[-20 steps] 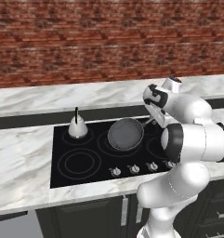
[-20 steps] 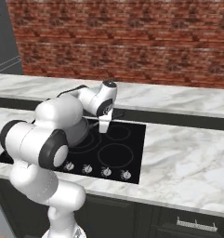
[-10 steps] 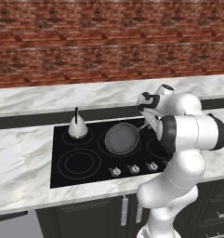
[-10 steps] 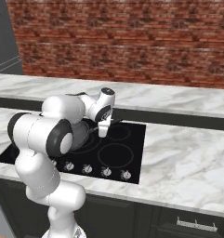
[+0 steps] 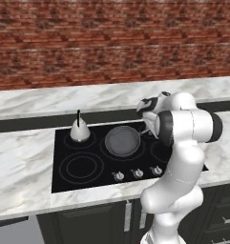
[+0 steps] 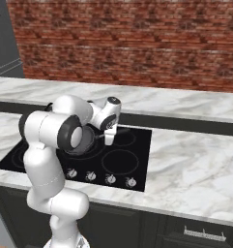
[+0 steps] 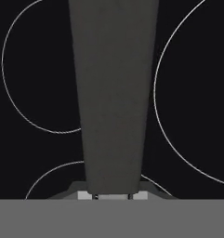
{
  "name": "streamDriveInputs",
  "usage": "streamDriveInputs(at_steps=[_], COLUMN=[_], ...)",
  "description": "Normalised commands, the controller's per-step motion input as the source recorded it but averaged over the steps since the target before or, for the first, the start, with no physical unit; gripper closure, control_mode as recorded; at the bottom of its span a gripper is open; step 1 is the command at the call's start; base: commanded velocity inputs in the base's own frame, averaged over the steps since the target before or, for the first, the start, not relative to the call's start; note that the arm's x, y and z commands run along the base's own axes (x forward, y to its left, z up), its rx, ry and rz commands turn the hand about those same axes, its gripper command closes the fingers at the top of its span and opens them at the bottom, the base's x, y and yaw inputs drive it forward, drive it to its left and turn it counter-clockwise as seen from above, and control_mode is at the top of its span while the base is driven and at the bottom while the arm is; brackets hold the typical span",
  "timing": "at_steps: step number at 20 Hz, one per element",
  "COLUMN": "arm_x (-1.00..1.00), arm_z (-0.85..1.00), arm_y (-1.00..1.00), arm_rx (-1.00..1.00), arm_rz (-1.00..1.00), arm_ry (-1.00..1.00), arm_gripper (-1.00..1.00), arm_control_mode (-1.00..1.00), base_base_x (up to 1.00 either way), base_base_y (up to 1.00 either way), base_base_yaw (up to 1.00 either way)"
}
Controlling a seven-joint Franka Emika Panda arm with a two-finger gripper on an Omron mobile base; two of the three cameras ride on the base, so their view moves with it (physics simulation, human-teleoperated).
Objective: Pick the pan from the cabinet and place it on the stove. Then turn on the stove burner for the pan.
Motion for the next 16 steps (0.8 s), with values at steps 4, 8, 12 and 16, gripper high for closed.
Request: streamDriveInputs(at_steps=[4,8,12,16], arm_x=[0.21,0.12,0.08,0.05], arm_z=[-0.21,-0.31,-0.28,-0.25], arm_y=[0.0,0.0,0.0,0.0], arm_rx=[0.0,0.0,0.0,0.0], arm_rz=[0.0,0.0,0.0,0.0], arm_ry=[0.0,0.0,0.0,0.0], arm_gripper=[1.0,1.0,1.0,1.0], arm_control_mode=[-1.0,-1.0,-1.0,-1.0], base_base_x=[0.0,0.0,0.0,0.0], base_base_y=[0.0,0.0,0.0,0.0], base_base_yaw=[0.0,0.0,0.0,0.0])
